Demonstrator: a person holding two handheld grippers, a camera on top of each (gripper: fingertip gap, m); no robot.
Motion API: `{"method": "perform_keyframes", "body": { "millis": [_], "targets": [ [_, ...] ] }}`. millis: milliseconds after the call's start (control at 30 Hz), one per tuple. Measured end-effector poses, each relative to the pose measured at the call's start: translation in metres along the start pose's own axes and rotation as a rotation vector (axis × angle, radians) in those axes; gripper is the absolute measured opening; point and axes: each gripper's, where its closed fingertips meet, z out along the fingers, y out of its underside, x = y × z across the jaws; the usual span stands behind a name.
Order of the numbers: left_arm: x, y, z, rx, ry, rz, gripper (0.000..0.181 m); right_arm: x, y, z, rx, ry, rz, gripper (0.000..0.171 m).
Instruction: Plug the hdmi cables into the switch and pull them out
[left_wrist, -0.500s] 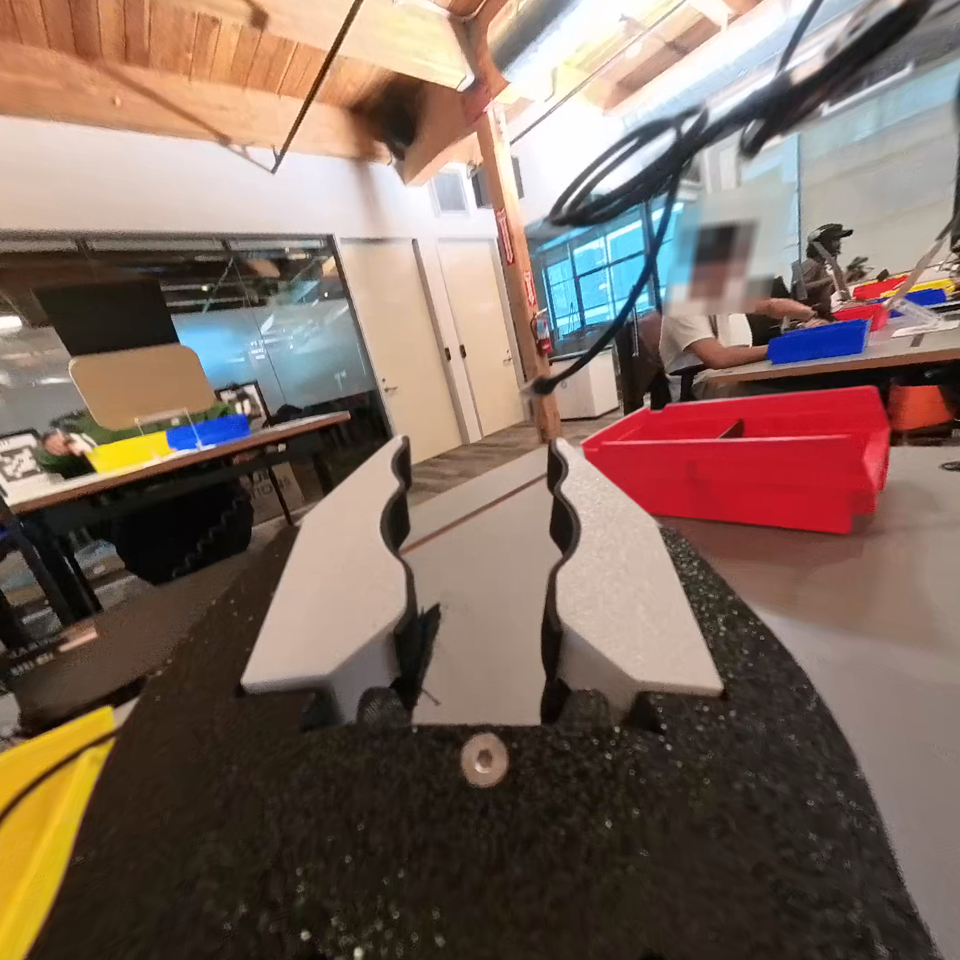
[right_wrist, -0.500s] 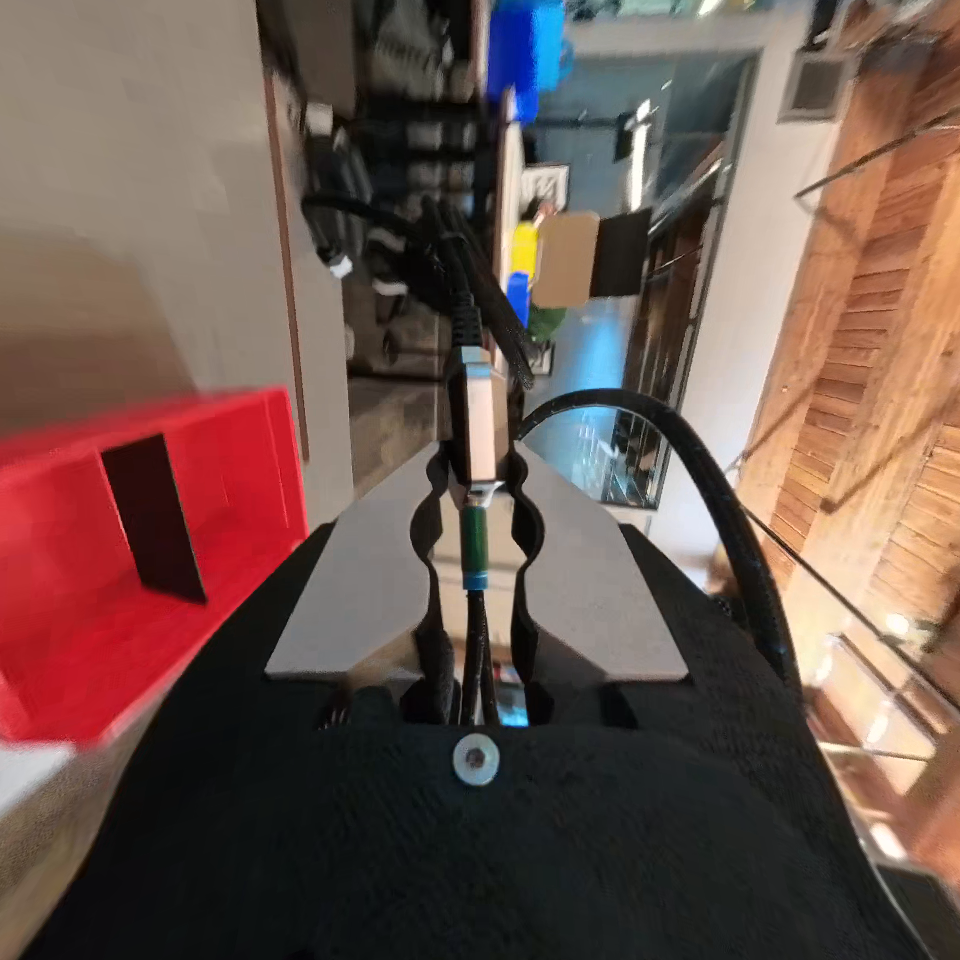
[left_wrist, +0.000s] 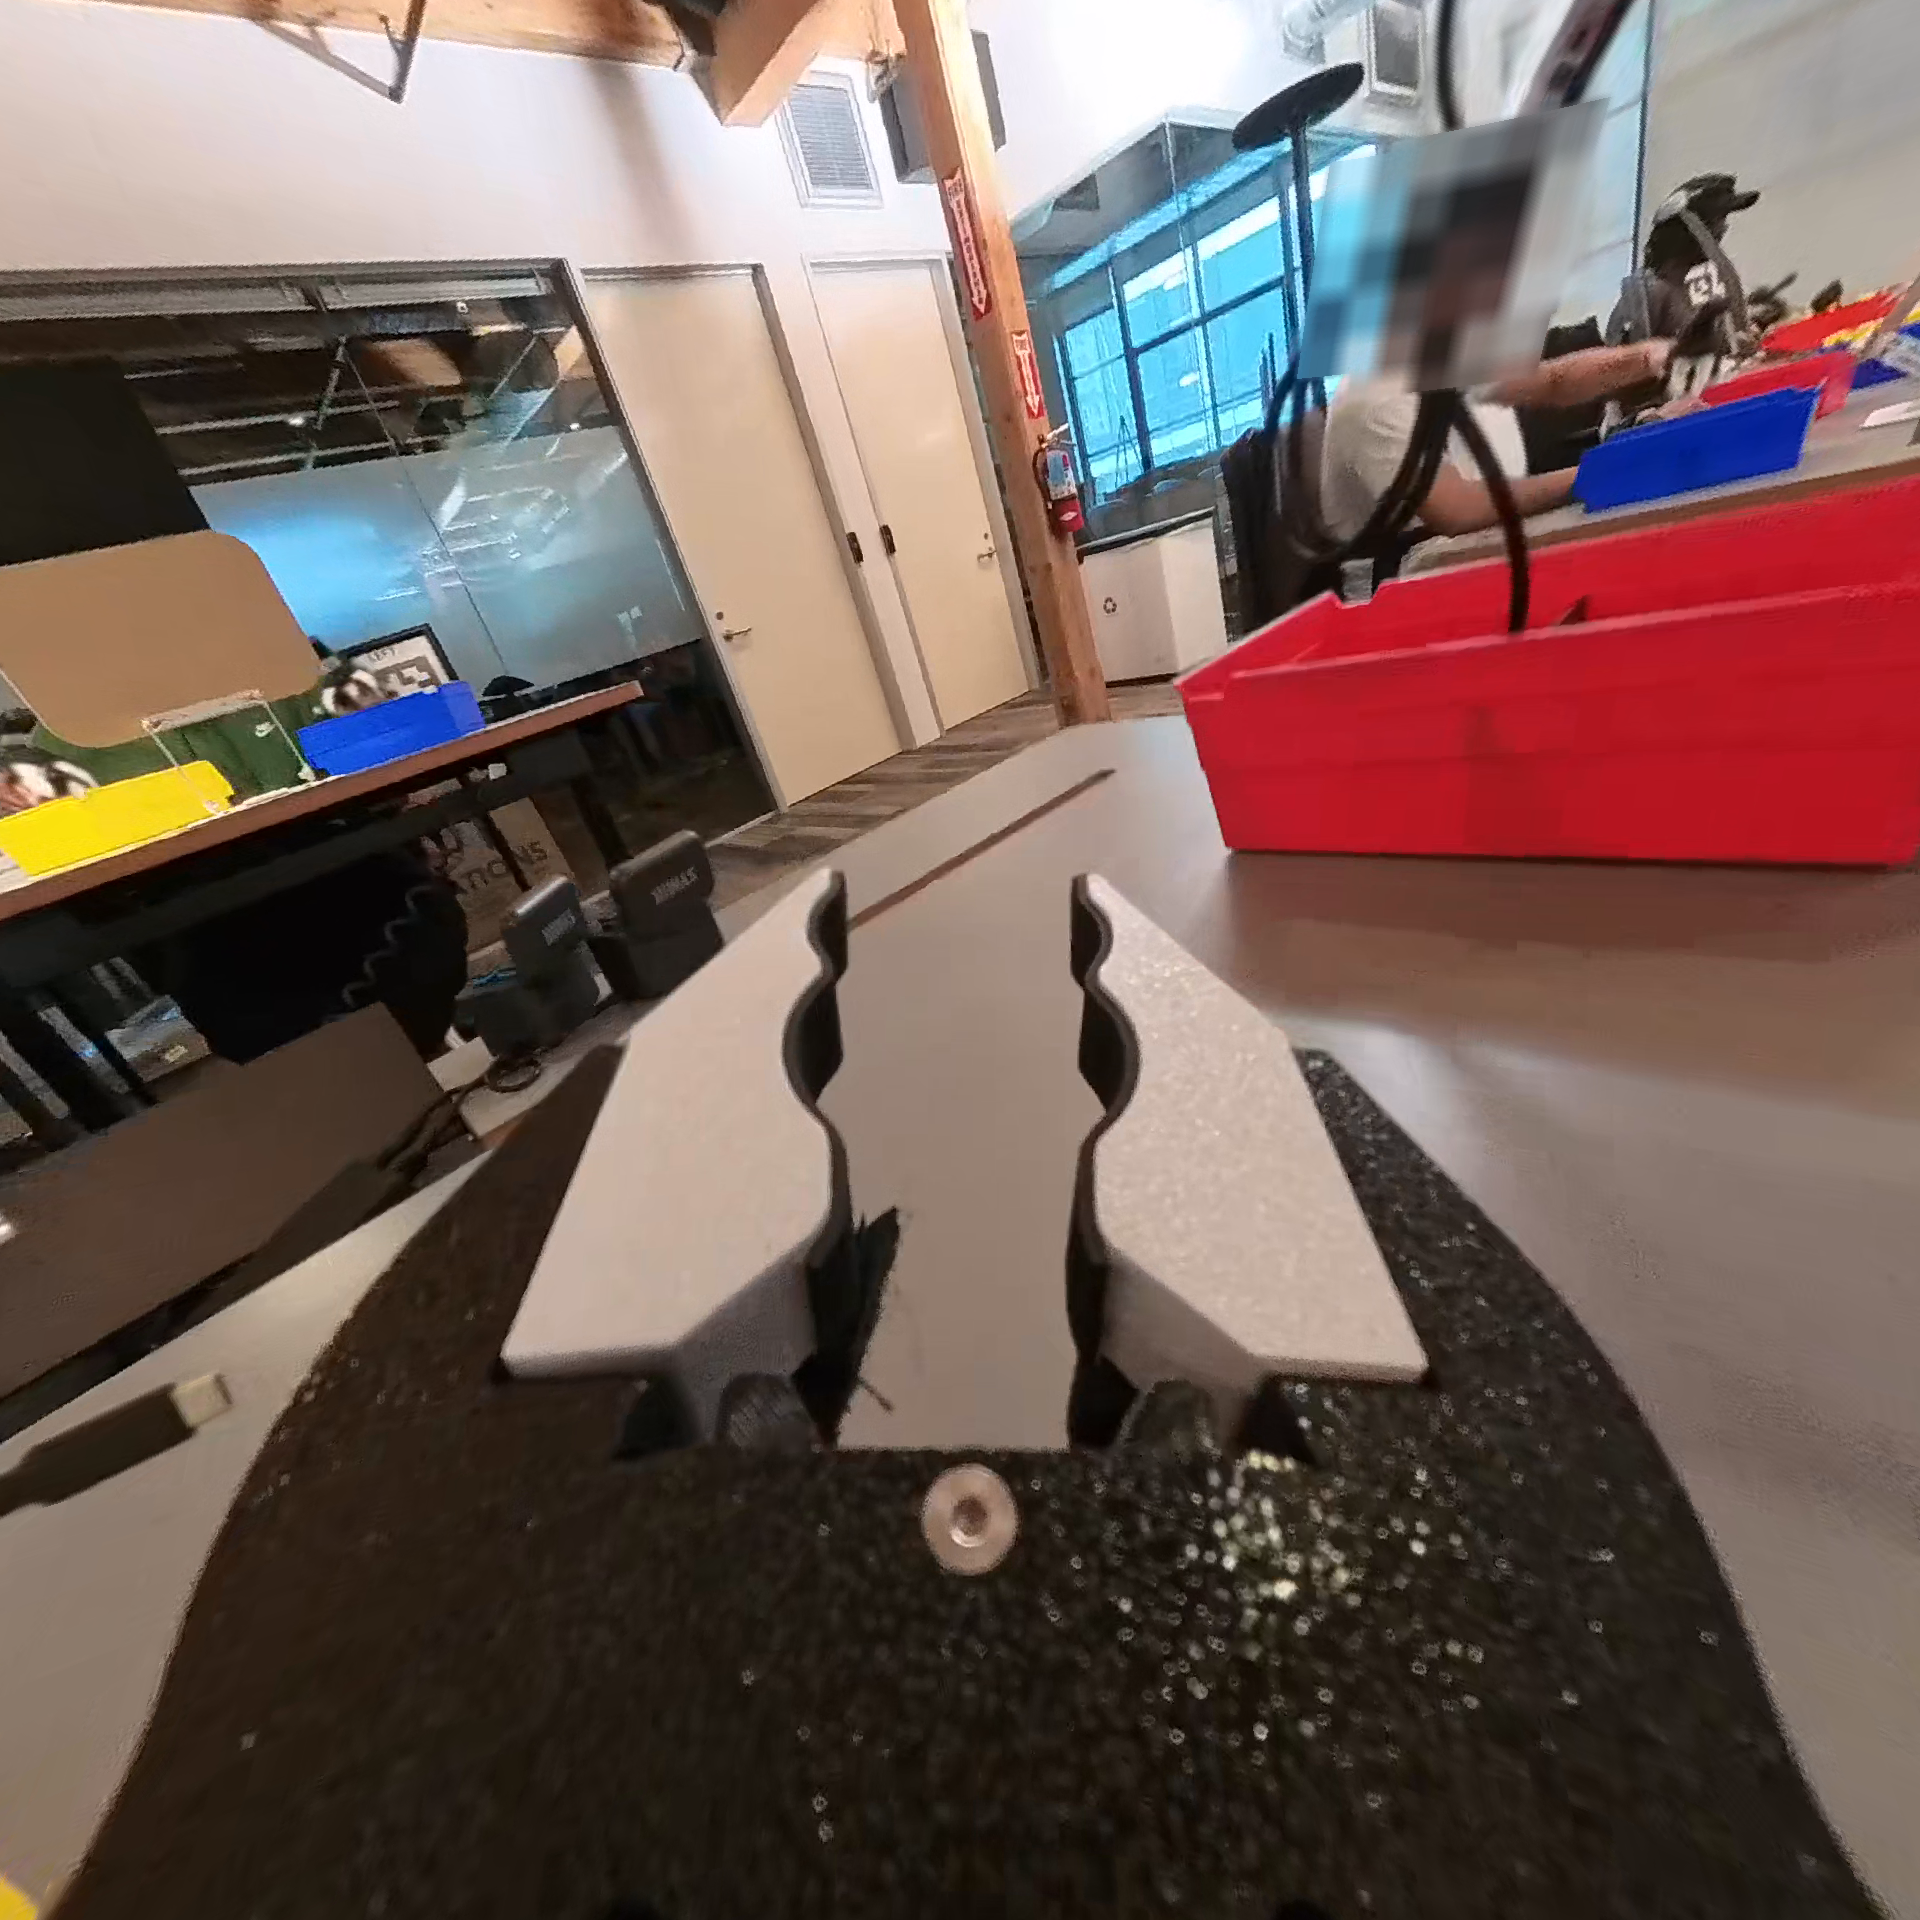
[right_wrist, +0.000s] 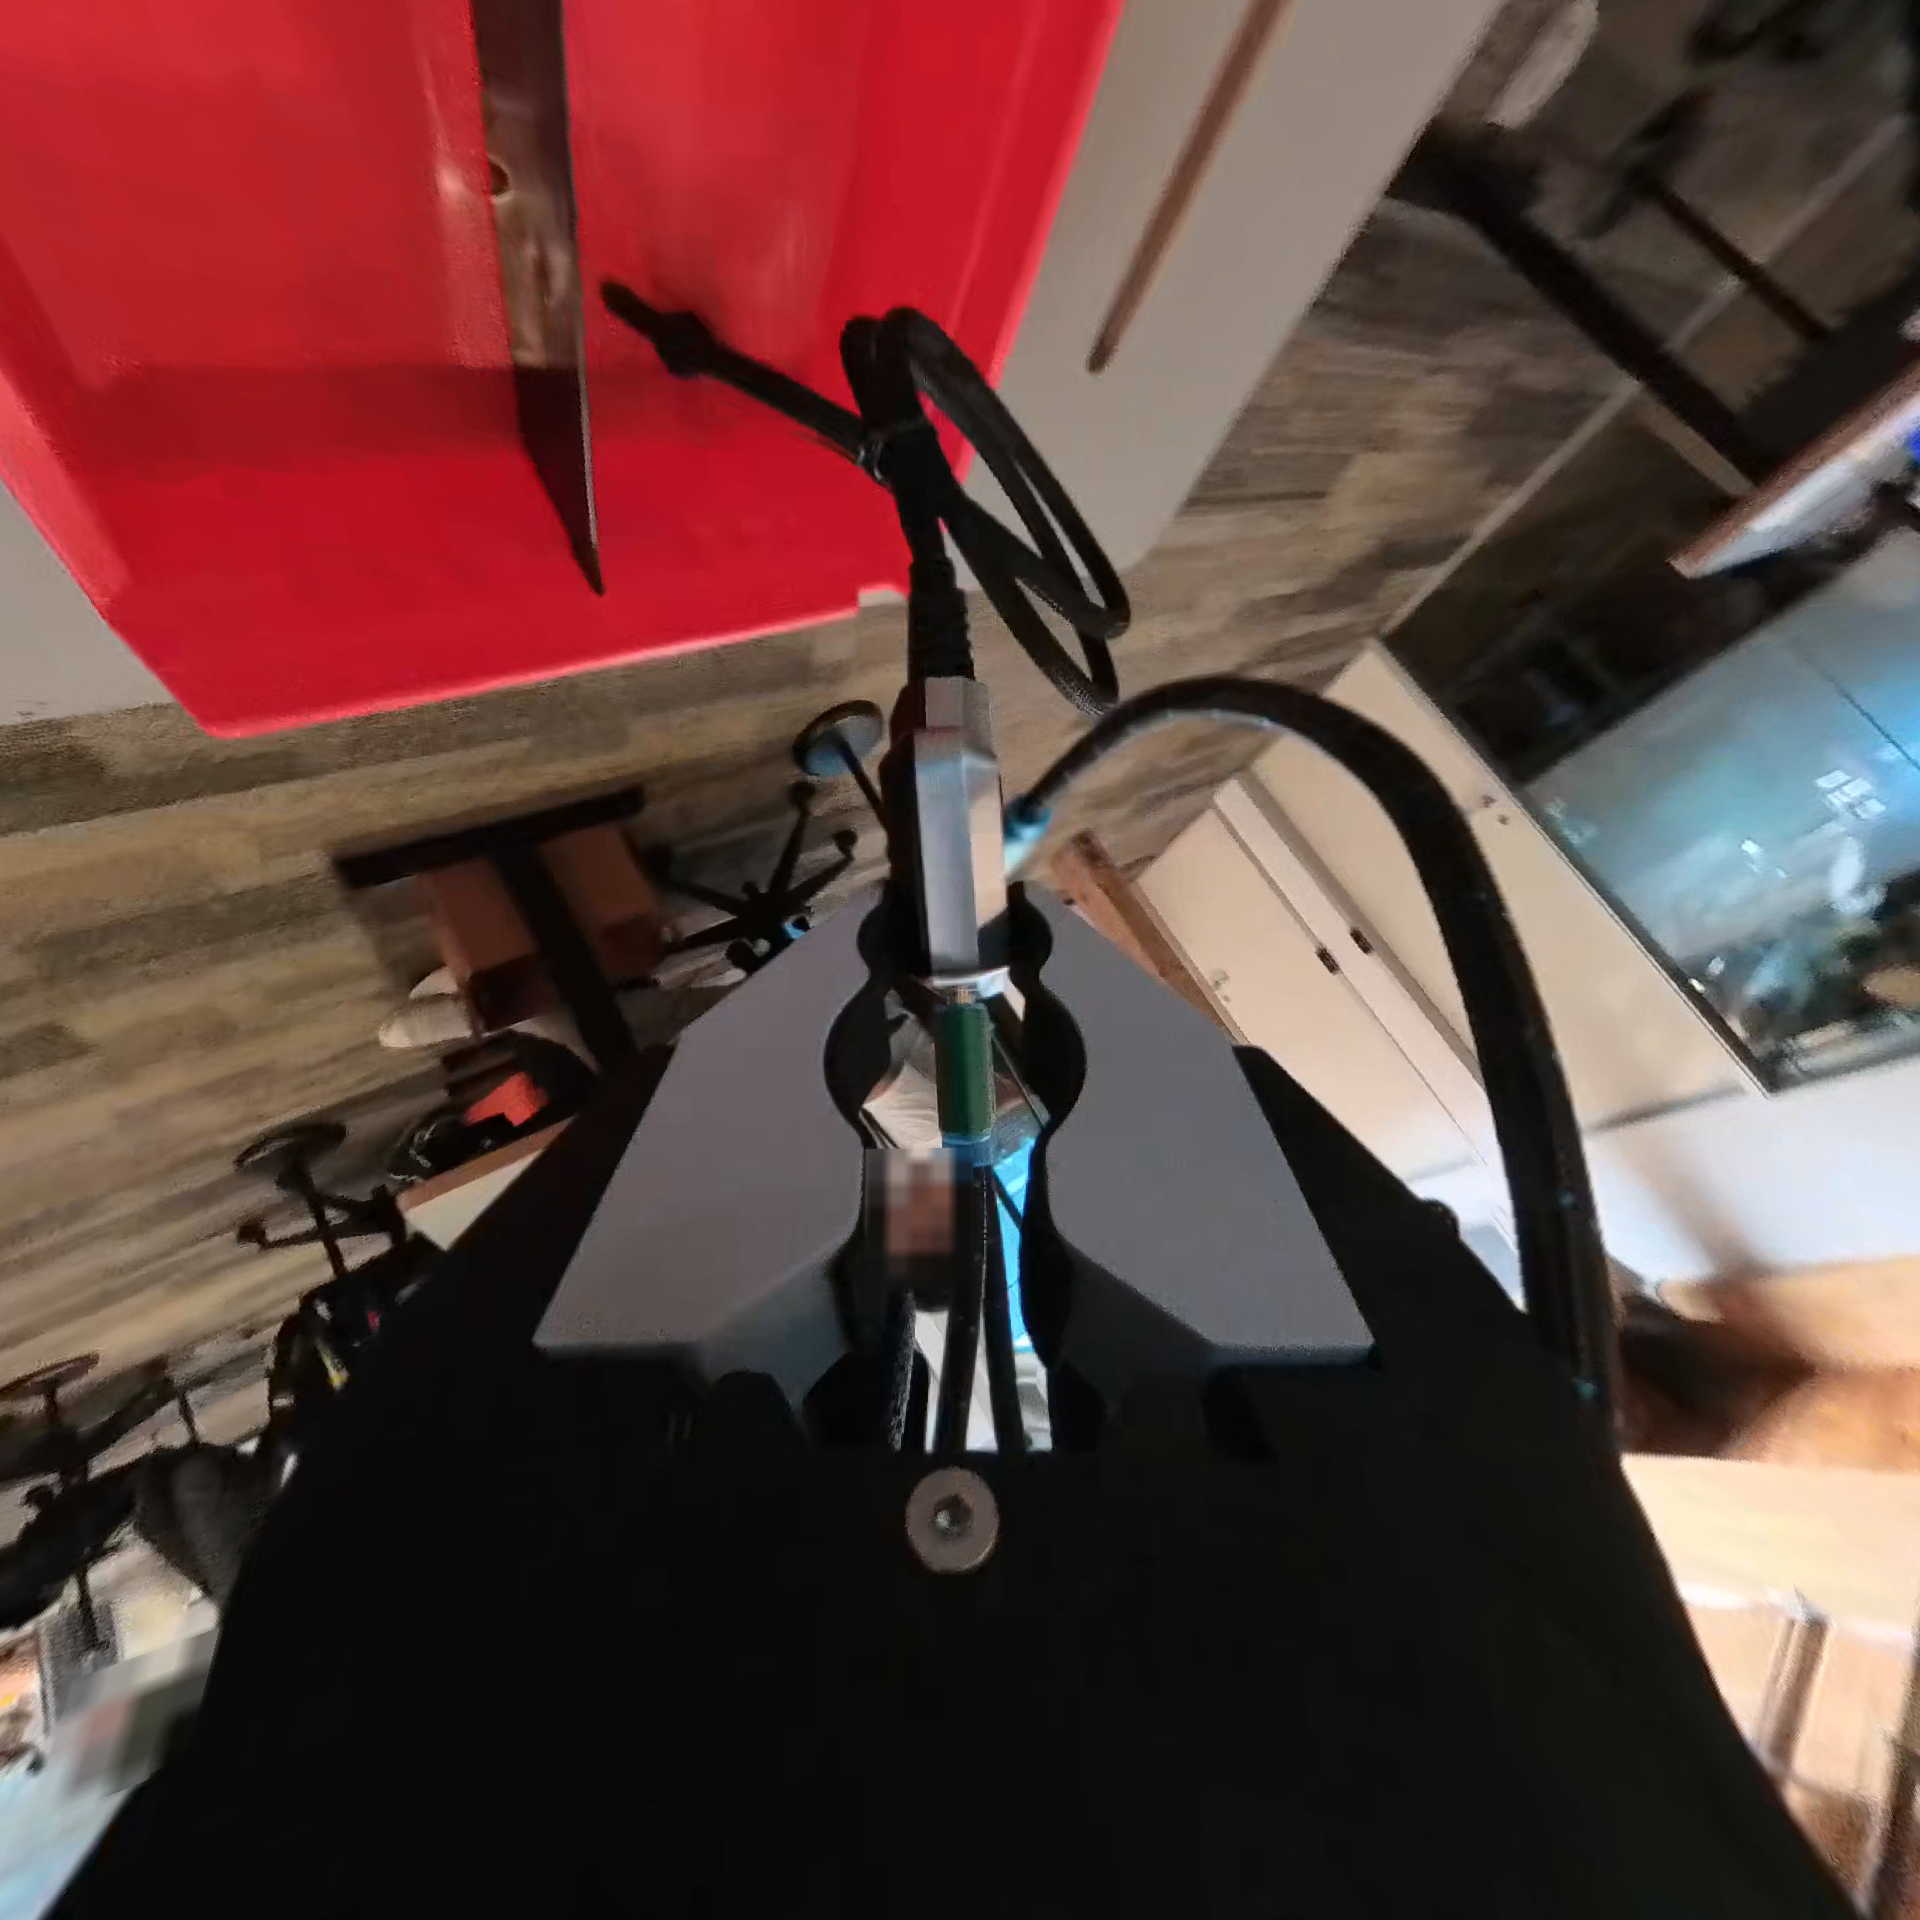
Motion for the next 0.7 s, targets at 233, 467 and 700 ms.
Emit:
{"method": "perform_keyframes", "body": {
  "millis": [233,467,700],
  "targets": [
    [0.007,0.025,0.004,-0.039,-0.009,0.115,0.034,0.017,-0.064,0.072,0.137,-0.189,0.035,0.017],
    [0.016,0.03,0.007,-0.05,0.017,0.119,0.031,-0.001,-0.083,0.133,0.176,-0.379,0.145,0.018],
    [0.012,0.035,0.009,-0.07,0.015,0.055,0.029,-0.025,-0.08,0.168,0.095,-0.501,0.158,0.018]
  ]
}}
